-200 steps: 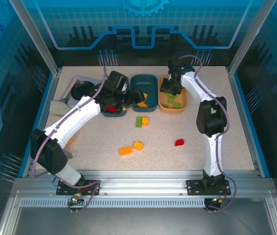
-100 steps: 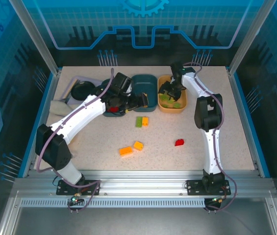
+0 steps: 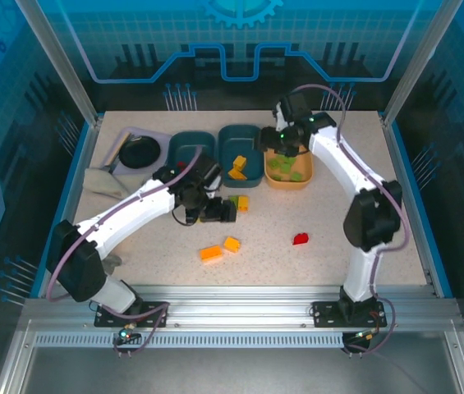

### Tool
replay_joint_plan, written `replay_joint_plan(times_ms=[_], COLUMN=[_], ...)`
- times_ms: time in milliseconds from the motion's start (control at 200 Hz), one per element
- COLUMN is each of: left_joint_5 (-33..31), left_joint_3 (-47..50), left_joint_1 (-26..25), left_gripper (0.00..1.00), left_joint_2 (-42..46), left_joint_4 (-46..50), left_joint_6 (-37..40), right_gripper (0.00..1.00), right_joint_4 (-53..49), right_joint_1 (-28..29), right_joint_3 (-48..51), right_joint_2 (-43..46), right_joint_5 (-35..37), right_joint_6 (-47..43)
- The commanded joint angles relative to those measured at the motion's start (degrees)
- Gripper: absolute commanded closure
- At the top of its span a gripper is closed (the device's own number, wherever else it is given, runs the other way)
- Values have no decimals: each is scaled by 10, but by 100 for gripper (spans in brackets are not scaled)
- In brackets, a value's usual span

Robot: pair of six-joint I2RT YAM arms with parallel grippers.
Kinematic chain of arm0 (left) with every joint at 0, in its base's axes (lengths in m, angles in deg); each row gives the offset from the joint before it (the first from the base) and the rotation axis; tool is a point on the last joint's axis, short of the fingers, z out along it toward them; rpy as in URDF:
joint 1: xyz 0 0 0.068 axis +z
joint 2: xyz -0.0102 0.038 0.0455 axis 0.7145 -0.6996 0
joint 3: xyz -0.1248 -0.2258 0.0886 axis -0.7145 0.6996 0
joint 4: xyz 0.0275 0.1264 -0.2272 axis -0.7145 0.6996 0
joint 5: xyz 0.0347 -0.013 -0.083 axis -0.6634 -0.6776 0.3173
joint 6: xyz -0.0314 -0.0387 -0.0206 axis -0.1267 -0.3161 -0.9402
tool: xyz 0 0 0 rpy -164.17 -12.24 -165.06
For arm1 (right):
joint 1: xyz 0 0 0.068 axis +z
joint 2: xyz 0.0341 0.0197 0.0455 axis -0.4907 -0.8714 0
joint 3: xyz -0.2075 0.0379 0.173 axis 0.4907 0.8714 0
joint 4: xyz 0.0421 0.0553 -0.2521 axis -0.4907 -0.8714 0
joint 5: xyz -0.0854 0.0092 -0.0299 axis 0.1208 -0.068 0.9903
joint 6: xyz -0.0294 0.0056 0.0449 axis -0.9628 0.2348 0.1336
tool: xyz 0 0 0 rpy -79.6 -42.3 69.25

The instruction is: Sort the legos into containers by color

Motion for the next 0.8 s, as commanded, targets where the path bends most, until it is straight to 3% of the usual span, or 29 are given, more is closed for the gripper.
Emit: replay_joint_plan(times_ms=[0,60,115,260,390,560,790], left_joint_5=[-22,-39,-60,-100,-97,-97,-110], left_joint_3=[28,40,49,66,73,75,73], left_joint_1=[-43,-60,-78,-88,-88,-89,-89], left_gripper=[16,15,6,5,5,4,5], left_joint_2=[1,-15,-29,-66,-88,-120,-159], left_joint_4=[67,75,75,60,25,6,-11], left_joint_6=[84,100,113,134,150,173,192], right_gripper=[26,25,22,17,14,13,13], right_joint_4=[72,99,119,135,111,56,63], right_joint_1=[29,36,40,44,44,41,40], right_joint_3=[116,180,234,343,410,459,488], right_joint_2=[76,119,158,255,334,405,443], right_joint_5=[0,-20,-43,-121,-189,-186,-179], right_joint_6=[-32,-25,-20,-32,-60,-78,-46])
